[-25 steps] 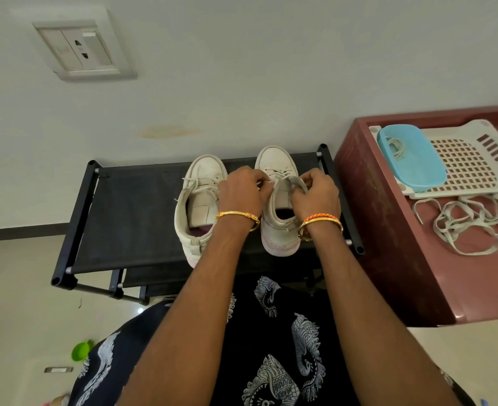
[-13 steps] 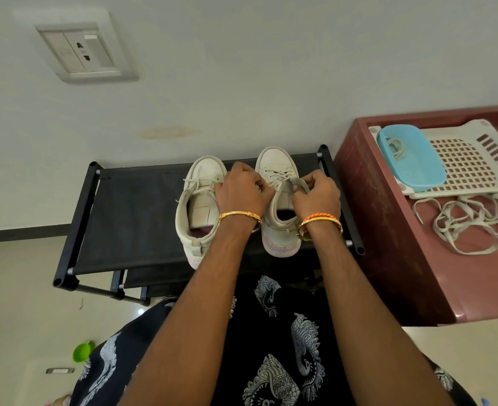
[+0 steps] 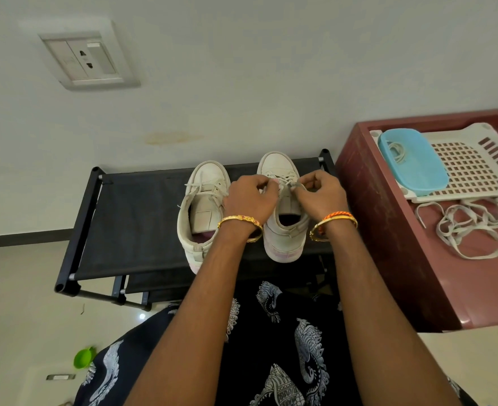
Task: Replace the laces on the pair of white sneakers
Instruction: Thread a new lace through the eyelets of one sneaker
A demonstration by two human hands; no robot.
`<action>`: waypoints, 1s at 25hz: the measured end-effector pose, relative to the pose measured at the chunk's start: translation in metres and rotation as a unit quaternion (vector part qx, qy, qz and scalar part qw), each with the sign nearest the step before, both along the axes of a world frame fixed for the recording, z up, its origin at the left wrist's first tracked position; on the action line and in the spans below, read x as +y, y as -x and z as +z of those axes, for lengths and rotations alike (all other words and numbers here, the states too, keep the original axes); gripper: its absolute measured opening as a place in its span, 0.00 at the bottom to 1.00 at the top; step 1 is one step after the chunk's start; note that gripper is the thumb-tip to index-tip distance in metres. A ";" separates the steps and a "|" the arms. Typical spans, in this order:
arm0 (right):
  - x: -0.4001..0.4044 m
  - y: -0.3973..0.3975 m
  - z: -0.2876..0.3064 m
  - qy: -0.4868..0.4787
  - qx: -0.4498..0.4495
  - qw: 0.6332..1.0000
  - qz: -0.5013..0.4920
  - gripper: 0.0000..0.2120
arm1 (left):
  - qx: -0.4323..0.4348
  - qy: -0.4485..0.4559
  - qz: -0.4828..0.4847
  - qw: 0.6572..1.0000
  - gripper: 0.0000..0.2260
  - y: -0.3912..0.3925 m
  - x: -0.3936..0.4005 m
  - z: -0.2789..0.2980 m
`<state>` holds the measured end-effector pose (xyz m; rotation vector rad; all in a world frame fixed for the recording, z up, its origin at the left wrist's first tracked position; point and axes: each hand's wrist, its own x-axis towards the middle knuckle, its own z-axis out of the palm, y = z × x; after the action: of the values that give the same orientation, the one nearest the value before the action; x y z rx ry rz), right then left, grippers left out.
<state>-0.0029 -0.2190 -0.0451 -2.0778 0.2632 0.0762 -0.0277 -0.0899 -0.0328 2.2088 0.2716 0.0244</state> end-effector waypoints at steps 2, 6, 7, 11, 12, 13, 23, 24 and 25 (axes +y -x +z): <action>-0.003 -0.002 0.008 -0.036 0.002 0.999 0.010 0.07 | -0.010 0.116 0.023 0.993 0.11 0.005 -0.005 0.020; -0.002 0.002 0.040 -0.100 -0.023 0.994 0.044 0.04 | -0.025 0.325 0.013 0.945 0.12 0.012 -0.007 0.060; -0.002 0.004 0.052 -0.126 -0.019 0.989 0.077 0.05 | -0.020 0.361 -0.001 0.932 0.13 0.013 -0.005 0.067; 0.005 0.015 0.081 -0.295 0.052 0.926 0.230 0.14 | -0.015 0.453 -0.038 0.890 0.19 0.014 0.008 0.080; 0.007 0.017 0.081 -0.320 0.059 0.914 0.241 0.15 | -0.013 0.466 -0.039 0.884 0.19 0.013 0.011 0.079; 0.008 0.018 0.081 -0.330 0.059 0.910 0.244 0.14 | -0.012 0.465 -0.033 0.885 0.20 0.011 0.013 0.077; -0.028 0.000 0.054 -0.175 -0.020 0.982 0.073 0.06 | -0.040 0.223 0.159 0.961 0.10 0.004 0.032 0.031; -0.029 -0.001 0.051 -0.177 -0.017 0.982 0.068 0.07 | -0.033 0.214 0.162 0.963 0.10 0.003 0.032 0.030; -0.029 -0.002 0.050 -0.183 -0.012 0.981 0.067 0.08 | -0.027 0.195 0.165 0.967 0.10 0.003 0.032 0.029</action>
<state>-0.0012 -0.2478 0.0044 -1.7254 0.0836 0.1679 -0.0310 -0.0582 -0.0041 1.7514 0.5624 0.1967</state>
